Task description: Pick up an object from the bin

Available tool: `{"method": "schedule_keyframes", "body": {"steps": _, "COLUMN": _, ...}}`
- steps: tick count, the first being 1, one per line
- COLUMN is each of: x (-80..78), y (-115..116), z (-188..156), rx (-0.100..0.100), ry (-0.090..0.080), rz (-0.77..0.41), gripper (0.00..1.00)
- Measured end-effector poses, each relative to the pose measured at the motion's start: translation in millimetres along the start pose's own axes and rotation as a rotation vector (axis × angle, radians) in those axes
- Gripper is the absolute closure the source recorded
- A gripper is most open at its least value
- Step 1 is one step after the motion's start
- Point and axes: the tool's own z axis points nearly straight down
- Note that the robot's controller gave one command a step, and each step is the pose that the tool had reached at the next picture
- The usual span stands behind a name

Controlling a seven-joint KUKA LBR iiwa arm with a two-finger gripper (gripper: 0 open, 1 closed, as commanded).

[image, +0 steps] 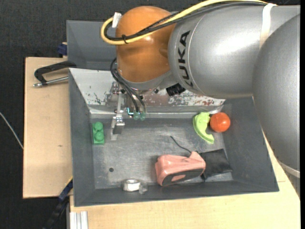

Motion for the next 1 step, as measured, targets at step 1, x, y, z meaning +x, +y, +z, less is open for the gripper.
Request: {"method": "schedule_keyframes", "body": {"steps": 1, "x": -2.1, "y": -1.3, "z": -4.9, "rx": -0.002, "ry": -0.008, "rz": 0.003, "gripper": 0.00}}
